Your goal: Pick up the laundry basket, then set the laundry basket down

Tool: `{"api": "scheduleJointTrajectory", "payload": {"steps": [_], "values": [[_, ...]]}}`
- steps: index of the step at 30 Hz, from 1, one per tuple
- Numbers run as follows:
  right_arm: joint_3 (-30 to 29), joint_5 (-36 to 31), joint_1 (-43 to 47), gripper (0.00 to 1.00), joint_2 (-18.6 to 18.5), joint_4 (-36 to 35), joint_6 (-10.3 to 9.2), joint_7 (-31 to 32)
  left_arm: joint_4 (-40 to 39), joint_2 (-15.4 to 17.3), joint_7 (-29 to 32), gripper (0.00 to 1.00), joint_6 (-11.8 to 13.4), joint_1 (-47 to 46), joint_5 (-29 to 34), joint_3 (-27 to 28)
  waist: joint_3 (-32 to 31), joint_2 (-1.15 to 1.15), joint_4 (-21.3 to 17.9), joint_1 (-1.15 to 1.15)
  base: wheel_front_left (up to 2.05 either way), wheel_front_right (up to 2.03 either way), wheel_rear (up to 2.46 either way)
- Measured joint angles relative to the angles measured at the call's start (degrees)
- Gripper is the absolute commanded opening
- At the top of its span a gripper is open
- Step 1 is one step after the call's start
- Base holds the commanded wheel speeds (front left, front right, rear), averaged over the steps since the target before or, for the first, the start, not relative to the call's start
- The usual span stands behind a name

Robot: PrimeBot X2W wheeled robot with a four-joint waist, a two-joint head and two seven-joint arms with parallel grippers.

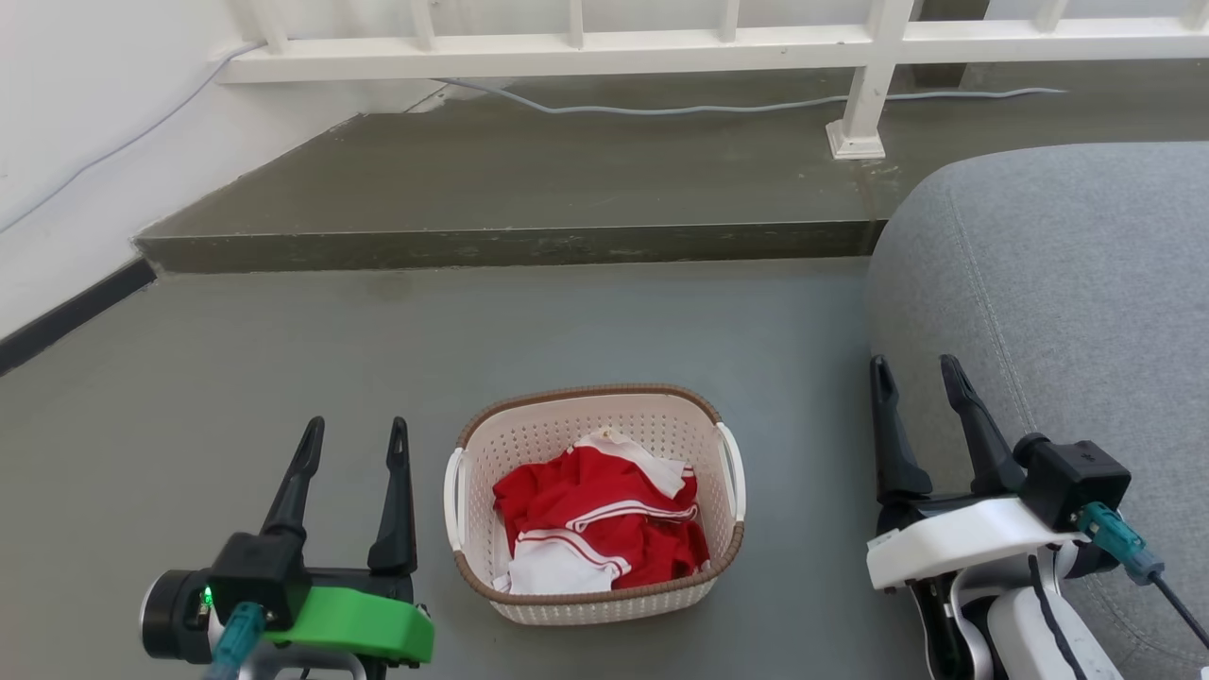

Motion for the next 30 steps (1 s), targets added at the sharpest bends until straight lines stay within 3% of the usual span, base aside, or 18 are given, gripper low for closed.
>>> {"api": "scheduleJointTrajectory", "payload": {"steps": [11,30], "values": [[1.45,-7.44,0.11,1.00,-0.01,-1.65,-1.44,-1.92,-1.53,0.00,-1.68,1.00,1.20,0.85,6.94,-0.66,0.29,0.00,0.02,0.00,0.00,0.00,0.00],[1.44,-7.34,0.76,1.00,-0.02,-1.23,-1.47,-1.92,-0.04,0.00,-1.68,1.00,1.21,1.04,6.12,-0.34,0.34,0.00,-0.02,0.00,0.00,0.00,0.00]]}}
